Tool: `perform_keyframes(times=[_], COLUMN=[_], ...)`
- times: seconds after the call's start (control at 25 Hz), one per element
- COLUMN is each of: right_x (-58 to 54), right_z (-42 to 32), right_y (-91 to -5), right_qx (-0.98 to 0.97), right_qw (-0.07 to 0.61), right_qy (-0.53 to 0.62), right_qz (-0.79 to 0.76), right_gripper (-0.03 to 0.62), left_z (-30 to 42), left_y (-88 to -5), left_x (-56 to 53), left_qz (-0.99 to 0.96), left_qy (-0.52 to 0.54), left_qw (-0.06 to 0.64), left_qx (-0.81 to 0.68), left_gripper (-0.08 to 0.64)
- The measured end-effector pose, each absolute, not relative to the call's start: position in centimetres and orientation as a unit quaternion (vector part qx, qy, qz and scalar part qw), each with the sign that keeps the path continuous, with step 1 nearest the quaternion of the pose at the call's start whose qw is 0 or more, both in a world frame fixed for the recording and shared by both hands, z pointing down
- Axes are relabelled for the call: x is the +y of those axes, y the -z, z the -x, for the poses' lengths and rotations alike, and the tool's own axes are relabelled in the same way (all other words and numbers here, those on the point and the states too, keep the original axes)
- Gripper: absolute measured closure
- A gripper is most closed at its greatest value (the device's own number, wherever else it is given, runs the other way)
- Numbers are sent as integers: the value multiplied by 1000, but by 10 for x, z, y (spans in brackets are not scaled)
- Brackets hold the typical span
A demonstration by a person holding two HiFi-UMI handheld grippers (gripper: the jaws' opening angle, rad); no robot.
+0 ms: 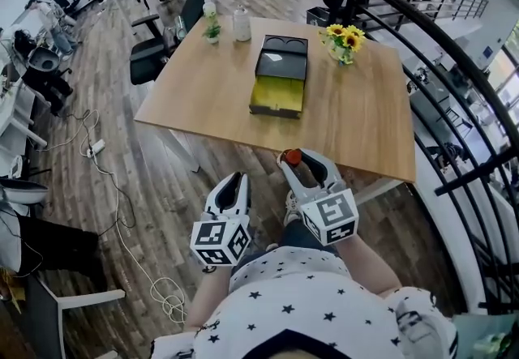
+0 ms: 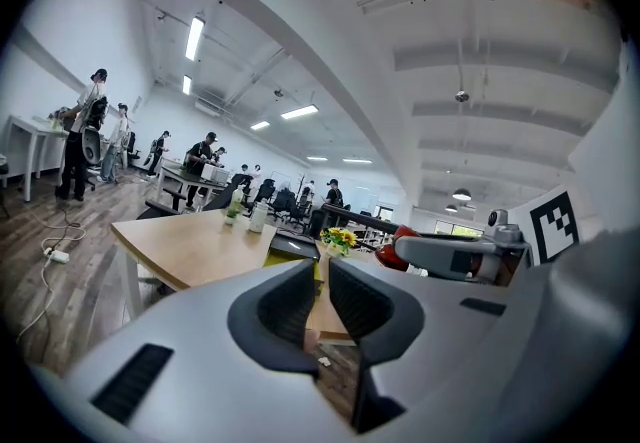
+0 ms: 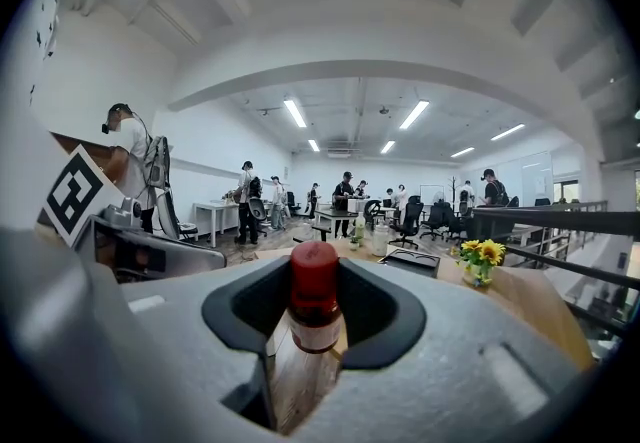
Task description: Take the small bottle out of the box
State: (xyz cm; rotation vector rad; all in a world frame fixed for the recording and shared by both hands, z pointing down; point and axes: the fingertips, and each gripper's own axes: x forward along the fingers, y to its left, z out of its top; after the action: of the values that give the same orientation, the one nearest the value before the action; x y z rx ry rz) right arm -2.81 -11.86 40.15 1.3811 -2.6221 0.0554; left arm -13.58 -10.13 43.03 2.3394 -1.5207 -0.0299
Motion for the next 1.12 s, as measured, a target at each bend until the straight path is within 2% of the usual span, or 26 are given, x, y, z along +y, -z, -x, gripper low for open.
perform_keyframes(times=[0.48, 1.12], right_x=[-114, -120], right_z=[25, 25], right_y=[-402, -407], right_qx=[-881, -877], right_qw=[84, 91], right_qy=[-24, -23], right_qz=[-466, -471], right_gripper=[448, 451], left_z=[136, 134], left_y=[-432, -435], left_x=[-96, -105], left_qz=[-822, -826], left_qy=[7, 0], left_qw=[174, 174], left_qx=[-542, -537], left_gripper=[545, 551])
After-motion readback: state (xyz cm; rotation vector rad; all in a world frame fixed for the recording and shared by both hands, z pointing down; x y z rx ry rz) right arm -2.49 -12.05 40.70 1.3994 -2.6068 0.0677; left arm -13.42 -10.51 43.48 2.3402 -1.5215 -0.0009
